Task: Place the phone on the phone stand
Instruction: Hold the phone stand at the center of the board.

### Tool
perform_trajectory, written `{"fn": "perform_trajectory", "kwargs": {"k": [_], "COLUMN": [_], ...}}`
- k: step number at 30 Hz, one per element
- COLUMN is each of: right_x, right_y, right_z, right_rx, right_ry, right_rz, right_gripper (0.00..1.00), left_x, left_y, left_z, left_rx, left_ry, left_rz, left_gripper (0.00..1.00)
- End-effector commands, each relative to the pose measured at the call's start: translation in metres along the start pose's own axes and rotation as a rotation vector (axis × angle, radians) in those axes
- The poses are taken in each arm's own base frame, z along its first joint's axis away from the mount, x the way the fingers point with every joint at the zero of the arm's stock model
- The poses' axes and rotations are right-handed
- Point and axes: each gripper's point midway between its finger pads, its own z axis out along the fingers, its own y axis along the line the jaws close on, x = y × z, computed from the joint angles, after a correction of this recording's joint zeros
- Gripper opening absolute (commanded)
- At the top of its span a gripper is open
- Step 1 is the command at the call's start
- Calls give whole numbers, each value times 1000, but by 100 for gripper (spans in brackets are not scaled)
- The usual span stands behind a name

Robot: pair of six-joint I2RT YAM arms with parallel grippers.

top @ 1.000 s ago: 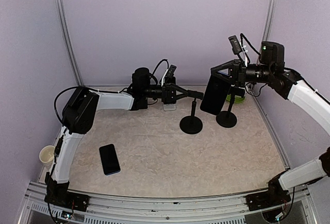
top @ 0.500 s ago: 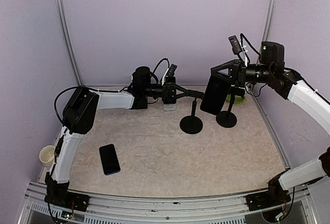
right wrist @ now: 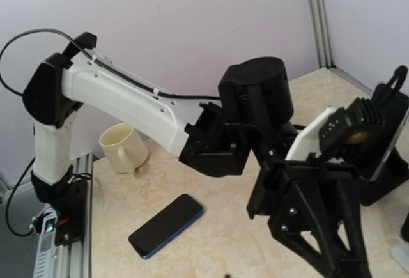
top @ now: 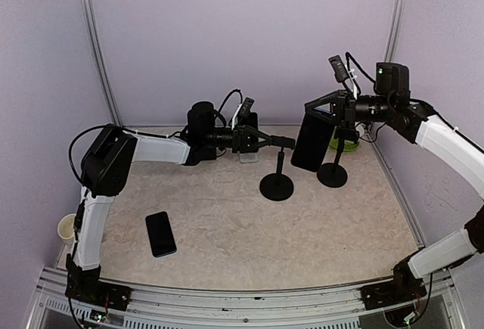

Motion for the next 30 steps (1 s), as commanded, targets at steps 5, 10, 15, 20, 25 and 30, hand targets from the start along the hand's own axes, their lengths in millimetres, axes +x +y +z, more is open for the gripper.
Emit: {"fn": "perform_trajectory", "kwargs": {"k": [5, 10, 15, 20, 25, 30], "right_x": [-19, -19, -15, 0, 16, 28], "right_y": [41, 60, 74, 79, 76, 70], "right_z": [23, 44, 63, 75, 86, 91], "right_rx": [-179, -259, -337, -396, -427, -423], "right_ry": [-6, 18, 34, 61, 86, 88], "right_rz": [-93, -120, -132, -136, -117, -115], "right_gripper": [0, 0, 0, 0, 0, 0], "left_x": [-18, -18, -16, -7, 0, 6], "left_y": [-48, -67, -93, -112, -124, -131], "left_z": [2, 3, 2, 0, -5, -9], "left_rx": [67, 102, 154, 182, 191, 189], "left_ry": [-15, -14, -9, 9, 8, 2], "left_rz": [27, 30, 33, 37, 41, 44], "left_gripper": [0, 0, 0, 0, 0, 0]}}
